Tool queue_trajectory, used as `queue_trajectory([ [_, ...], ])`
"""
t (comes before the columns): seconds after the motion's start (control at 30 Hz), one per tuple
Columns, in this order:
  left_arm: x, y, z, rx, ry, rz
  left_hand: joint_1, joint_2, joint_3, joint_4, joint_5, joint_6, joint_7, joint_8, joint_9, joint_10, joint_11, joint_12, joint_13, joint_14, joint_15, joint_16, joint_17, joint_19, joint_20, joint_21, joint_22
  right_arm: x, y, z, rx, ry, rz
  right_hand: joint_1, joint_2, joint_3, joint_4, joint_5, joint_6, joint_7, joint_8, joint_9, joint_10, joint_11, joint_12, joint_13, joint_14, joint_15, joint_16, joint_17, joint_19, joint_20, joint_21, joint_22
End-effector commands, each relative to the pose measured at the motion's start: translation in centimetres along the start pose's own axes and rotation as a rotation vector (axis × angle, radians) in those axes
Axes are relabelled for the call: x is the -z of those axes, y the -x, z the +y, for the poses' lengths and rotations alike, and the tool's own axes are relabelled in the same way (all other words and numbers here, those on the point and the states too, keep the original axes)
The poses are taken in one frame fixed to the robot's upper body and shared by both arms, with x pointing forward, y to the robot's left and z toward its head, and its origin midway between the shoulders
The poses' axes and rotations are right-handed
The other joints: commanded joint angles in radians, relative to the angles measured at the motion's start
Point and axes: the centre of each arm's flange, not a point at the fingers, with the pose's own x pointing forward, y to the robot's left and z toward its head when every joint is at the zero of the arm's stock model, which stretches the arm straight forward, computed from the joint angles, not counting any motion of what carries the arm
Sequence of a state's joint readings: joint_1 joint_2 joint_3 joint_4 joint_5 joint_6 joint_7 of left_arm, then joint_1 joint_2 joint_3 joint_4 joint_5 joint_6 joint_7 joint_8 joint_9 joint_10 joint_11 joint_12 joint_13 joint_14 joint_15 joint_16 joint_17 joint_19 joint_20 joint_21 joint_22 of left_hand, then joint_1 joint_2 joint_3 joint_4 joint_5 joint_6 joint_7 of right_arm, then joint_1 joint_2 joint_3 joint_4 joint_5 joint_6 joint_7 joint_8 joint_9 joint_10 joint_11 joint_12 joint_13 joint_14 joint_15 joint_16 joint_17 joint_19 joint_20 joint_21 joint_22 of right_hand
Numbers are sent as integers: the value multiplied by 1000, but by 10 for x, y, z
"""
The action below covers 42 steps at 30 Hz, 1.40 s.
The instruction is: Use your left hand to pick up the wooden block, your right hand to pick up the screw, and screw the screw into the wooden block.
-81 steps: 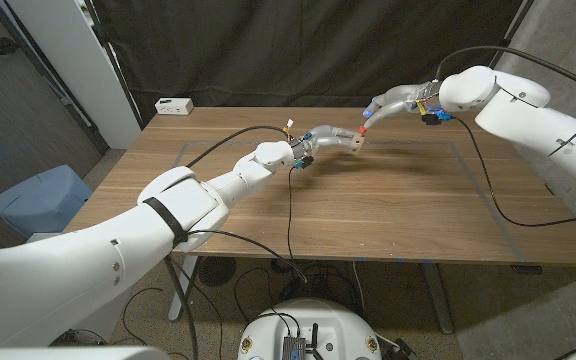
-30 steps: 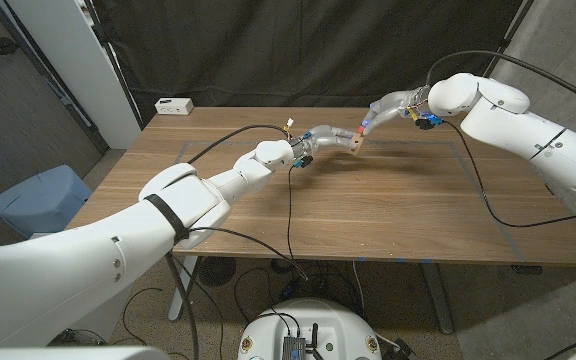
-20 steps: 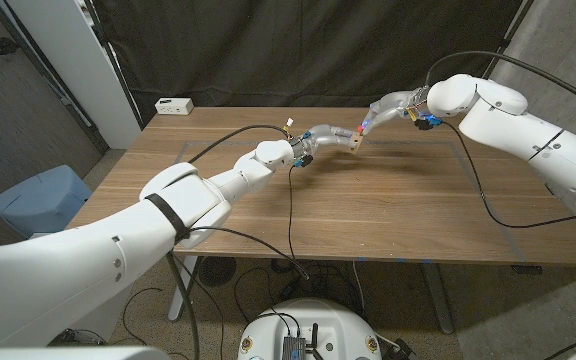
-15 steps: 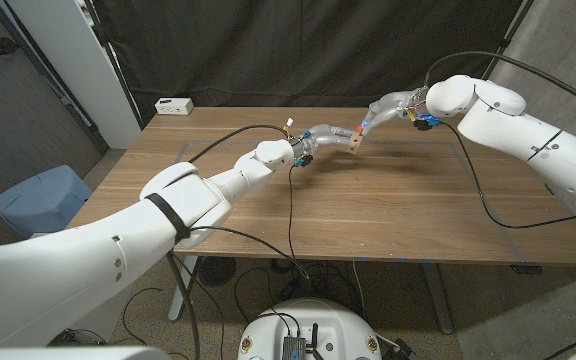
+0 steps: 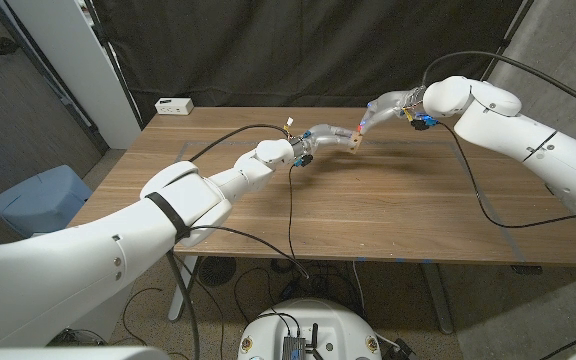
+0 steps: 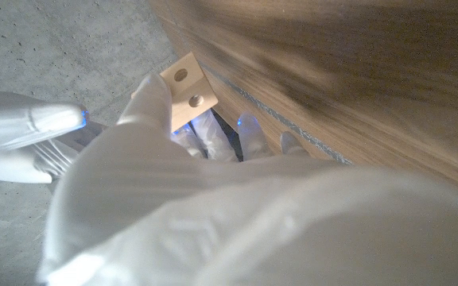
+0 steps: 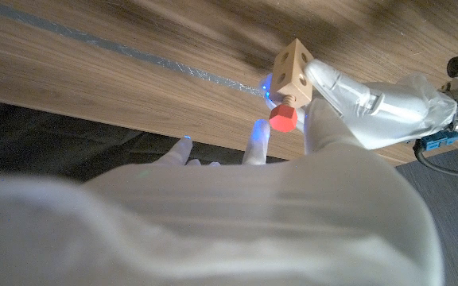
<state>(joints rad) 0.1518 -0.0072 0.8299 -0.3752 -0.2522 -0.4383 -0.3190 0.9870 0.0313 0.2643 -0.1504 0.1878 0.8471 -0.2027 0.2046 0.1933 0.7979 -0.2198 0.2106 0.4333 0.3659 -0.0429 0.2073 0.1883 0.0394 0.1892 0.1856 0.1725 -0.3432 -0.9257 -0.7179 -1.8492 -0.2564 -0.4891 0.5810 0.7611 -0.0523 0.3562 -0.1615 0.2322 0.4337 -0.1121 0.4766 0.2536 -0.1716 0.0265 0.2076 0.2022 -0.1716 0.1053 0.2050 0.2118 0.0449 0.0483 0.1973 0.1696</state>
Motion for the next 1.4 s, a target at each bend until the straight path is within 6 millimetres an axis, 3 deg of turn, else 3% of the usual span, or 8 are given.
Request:
queue_trajectory([
  [0.03, 0, -1, -1, 14, -5, 6, 1, 6, 10, 1, 6, 10, -1, 7, 3, 4, 0, 1, 2, -1, -41, 2, 3, -3, 0, 7, 3, 0, -3, 0, 12, 1, 4, 5, -2, 8, -1, -6, 15, 0, 9, 4, -17, -6, 6, 4, -14, -5, 10, 4, 13, -4, 6, 5],
  [1.4, -1, 1, -5, 25, -12, -18, 2, 6, 11, 1, 5, 12, 1, 7, 3, 4, 0, 1, 1, 1, -43, 3, 3, -1, -2, 8, 3, 0, -4, 11, 43, 8, 8, 34, 3, 32, -3, -30, 134, -1, 92, 35, 45, -15, 20, 5, 22, -14, 20, 10, 50, -11, 12, 5],
])
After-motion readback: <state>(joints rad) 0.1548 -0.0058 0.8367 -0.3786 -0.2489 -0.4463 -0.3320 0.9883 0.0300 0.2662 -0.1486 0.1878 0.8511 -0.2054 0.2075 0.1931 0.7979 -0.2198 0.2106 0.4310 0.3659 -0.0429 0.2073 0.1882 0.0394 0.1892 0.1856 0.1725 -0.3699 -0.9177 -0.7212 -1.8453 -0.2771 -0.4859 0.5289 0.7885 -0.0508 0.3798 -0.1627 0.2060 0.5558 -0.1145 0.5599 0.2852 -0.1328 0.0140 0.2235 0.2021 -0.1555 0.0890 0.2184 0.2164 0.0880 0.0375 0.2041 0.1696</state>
